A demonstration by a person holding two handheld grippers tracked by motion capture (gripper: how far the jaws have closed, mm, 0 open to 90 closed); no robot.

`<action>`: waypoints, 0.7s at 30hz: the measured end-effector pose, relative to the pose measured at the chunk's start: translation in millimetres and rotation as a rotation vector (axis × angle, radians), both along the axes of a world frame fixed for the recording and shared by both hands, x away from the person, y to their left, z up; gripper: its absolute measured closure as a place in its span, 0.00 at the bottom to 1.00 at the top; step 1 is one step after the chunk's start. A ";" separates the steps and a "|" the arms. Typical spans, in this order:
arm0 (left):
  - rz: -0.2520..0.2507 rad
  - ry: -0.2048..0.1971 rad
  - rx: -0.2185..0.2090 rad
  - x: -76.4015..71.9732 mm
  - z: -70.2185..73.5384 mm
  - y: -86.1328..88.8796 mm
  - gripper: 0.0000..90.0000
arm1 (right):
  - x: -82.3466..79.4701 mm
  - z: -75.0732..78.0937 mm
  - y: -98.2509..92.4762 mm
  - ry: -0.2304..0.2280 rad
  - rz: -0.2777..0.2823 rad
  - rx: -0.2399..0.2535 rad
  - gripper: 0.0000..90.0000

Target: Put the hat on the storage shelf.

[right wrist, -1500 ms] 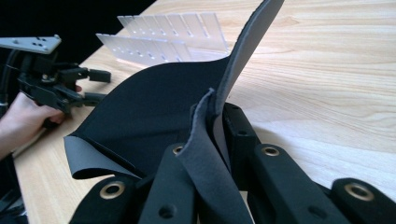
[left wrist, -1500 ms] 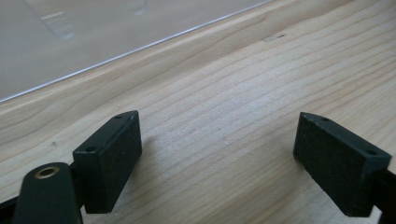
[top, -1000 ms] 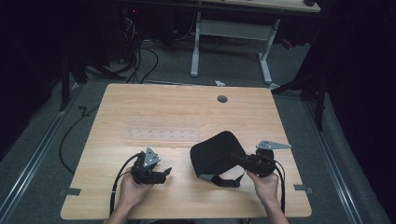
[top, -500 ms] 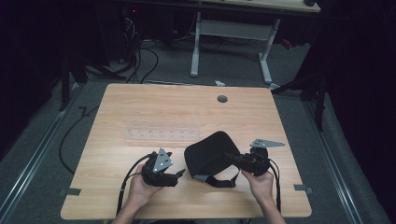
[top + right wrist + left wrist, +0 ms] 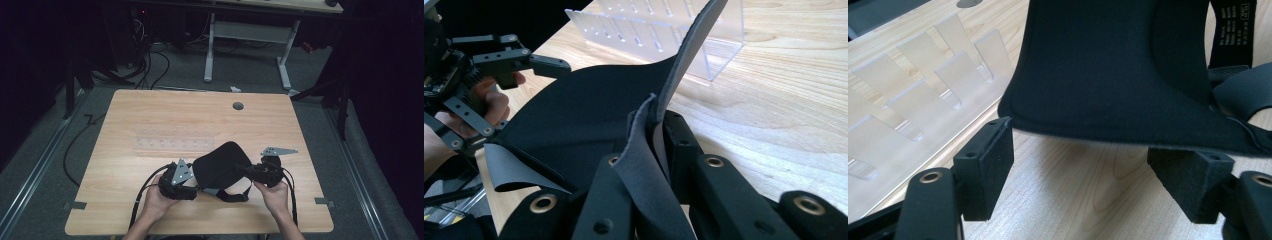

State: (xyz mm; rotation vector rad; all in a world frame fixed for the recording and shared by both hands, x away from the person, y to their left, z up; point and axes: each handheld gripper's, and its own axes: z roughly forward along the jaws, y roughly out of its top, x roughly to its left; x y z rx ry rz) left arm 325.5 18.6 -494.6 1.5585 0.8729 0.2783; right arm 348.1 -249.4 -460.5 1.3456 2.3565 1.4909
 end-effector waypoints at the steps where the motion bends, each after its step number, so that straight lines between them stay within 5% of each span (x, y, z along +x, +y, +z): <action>1: 0.003 -0.002 0.001 0.1 0.2 0.1 0.31 | -0.1 0.3 0.7 -0.001 0.000 -0.005 0.93; 21: 0.046 -0.005 0.008 6.6 10.8 8.7 0.46 | -0.4 2.1 6.6 0.001 0.032 0.076 0.93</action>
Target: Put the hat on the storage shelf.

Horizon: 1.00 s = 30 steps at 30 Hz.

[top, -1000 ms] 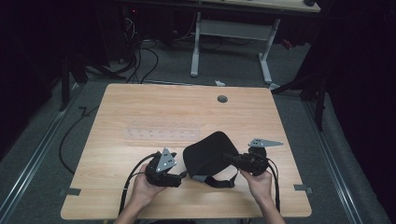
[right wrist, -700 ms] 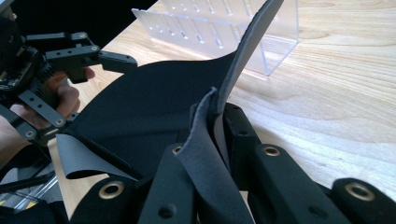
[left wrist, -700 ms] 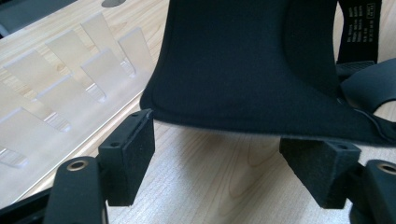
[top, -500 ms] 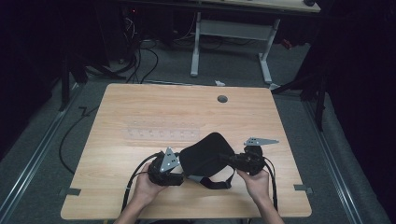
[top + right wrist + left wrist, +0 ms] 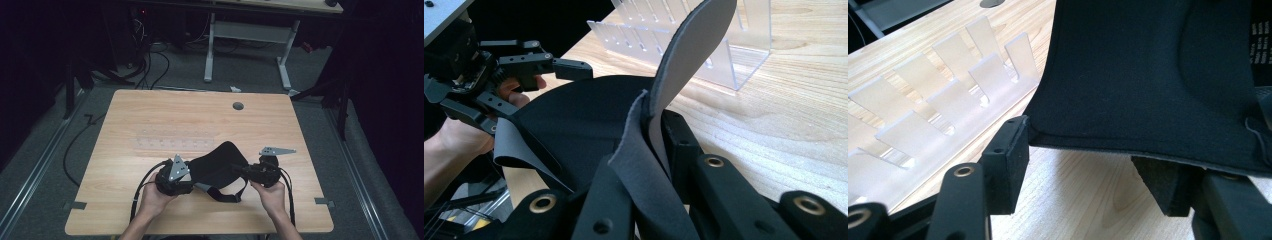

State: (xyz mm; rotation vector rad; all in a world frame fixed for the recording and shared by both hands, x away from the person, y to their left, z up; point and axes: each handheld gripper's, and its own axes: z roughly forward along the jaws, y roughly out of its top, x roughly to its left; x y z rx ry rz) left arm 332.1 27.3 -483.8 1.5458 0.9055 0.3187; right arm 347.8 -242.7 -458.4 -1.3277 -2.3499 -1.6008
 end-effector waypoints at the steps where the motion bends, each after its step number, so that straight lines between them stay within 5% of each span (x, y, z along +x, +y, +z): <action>1: -0.001 -0.004 0.005 -0.3 0.3 -0.2 0.47 | 0.2 0.5 0.3 0.000 0.002 0.001 0.93; 11: -0.023 -0.032 -0.001 -3.7 2.7 -1.8 0.58 | 1.6 6.3 2.7 0.024 0.017 0.040 0.93; 21: -0.057 0.000 0.007 0.9 0.3 -7.7 0.60 | 7.3 10.4 12.3 0.016 0.020 0.030 0.93; 27: -0.049 -0.020 -0.004 -1.6 6.0 -6.1 0.61 | 8.0 10.4 18.9 0.023 0.035 0.038 0.93; 30: -0.073 -0.023 -0.010 -4.3 8.7 -2.9 0.70 | 7.6 10.8 18.8 0.029 0.054 0.054 0.92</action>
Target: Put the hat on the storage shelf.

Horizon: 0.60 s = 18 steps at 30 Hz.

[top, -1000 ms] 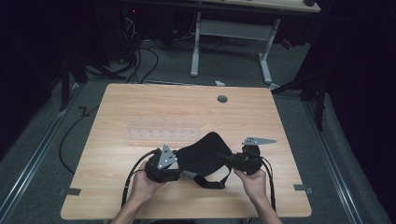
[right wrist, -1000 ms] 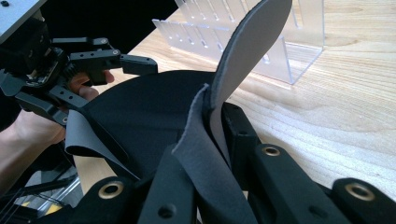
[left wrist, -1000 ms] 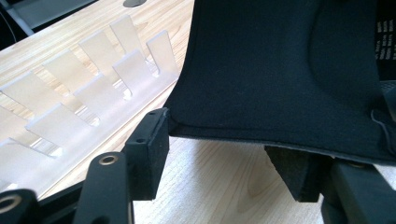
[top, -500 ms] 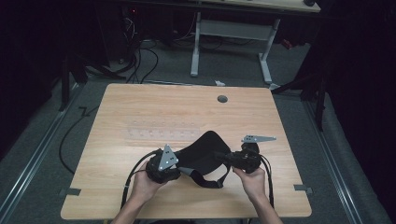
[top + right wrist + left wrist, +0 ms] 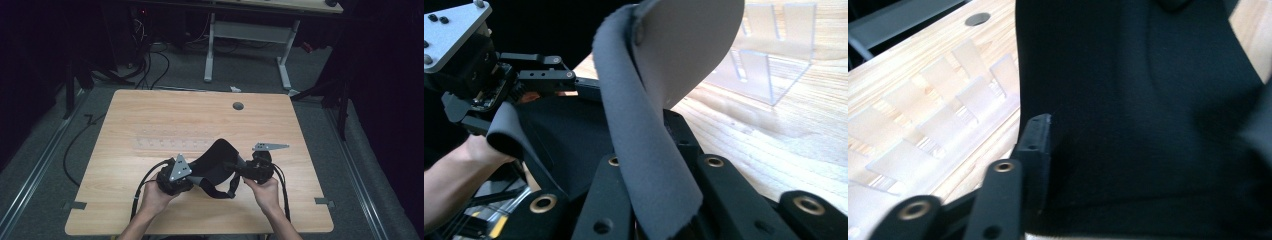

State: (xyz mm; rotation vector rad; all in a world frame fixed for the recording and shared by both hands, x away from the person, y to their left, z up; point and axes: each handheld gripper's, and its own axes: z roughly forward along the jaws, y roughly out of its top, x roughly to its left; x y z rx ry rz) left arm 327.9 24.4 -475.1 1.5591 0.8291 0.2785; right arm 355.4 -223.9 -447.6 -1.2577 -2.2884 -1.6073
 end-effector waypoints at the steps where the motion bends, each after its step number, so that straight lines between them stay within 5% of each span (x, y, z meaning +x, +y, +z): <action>1: -0.010 -0.009 0.008 -1.2 0.2 0.6 0.70 | 0.0 0.0 0.0 0.000 0.000 0.000 0.92; 10: -0.134 -0.011 0.017 -12.9 2.6 3.8 0.88 | -2.6 1.4 -2.4 -0.023 -0.011 0.018 0.86; 14: -0.224 0.026 -0.011 -17.0 4.7 7.2 0.94 | -3.2 1.9 -2.7 -0.033 -0.028 0.011 0.83; 18: -0.243 0.039 -0.004 -17.8 5.4 6.8 0.96 | -1.8 0.7 -2.8 -0.032 -0.034 0.001 0.81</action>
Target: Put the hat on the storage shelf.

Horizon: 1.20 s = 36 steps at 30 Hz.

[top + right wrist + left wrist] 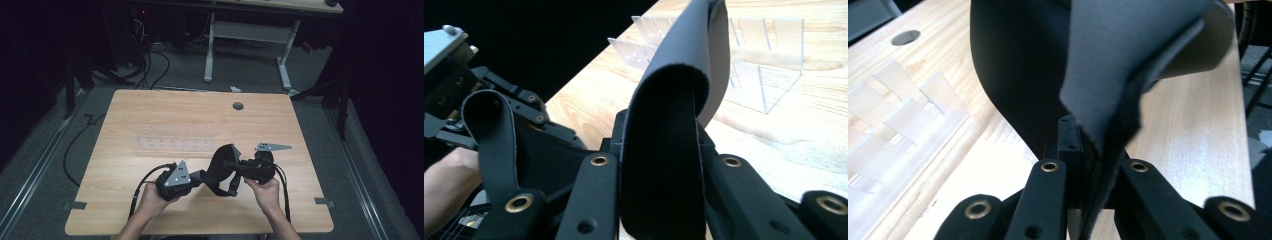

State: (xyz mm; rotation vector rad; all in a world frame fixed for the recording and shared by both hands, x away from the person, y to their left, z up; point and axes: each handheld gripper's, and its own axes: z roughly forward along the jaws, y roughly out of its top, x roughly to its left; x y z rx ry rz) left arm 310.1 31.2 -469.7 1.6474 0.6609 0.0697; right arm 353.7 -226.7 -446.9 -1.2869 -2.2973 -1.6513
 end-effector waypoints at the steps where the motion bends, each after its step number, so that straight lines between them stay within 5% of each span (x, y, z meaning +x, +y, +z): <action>1: -0.006 0.007 0.001 -0.4 0.3 -0.5 0.96 | 0.7 -0.5 0.0 -0.001 -0.001 -0.004 0.80; 13: -0.042 0.068 -0.036 -2.6 4.3 3.7 0.96 | -9.4 2.7 -26.5 -0.109 -0.078 0.067 0.61; 19: -0.011 0.109 -0.106 0.0 8.1 15.9 0.96 | -7.8 -7.7 -41.2 -0.117 -0.136 0.026 0.59; 20: 0.006 0.123 -0.132 1.5 9.7 21.5 0.96 | -3.7 -17.4 -45.3 -0.103 -0.175 -0.037 0.58; 23: 0.026 0.125 -0.146 2.2 10.8 26.7 0.96 | 1.0 -29.0 -49.1 -0.085 -0.215 -0.105 0.56; 25: 0.043 0.128 -0.157 2.8 11.4 31.9 0.96 | 7.0 -45.3 -52.9 -0.063 -0.277 -0.227 0.54; 26: 0.051 0.133 -0.165 3.2 11.7 34.4 0.96 | 7.0 -45.3 -52.9 -0.063 -0.277 -0.227 0.54; 27: 0.057 0.134 -0.167 3.8 11.9 37.0 0.96 | 10.0 -54.3 -54.9 -0.061 -0.313 -0.311 0.52; 28: 0.065 0.137 -0.173 4.4 12.1 39.2 0.96 | 10.0 -54.3 -54.9 -0.061 -0.313 -0.311 0.52; 29: 0.075 0.140 -0.180 5.1 12.4 41.3 0.96 | 11.8 -62.3 -56.6 -0.066 -0.348 -0.392 0.51; 30: 0.084 0.142 -0.187 5.8 12.8 43.5 0.96 | 11.8 -62.3 -56.6 -0.066 -0.348 -0.392 0.51; 31: 0.107 0.144 -0.200 7.6 13.7 47.9 0.96 | 12.1 -68.3 -56.2 -0.083 -0.384 -0.499 0.52; 36: 0.155 0.146 -0.239 12.0 16.8 57.8 0.96 | 13.4 -77.2 -59.2 -0.082 -0.396 -0.540 0.50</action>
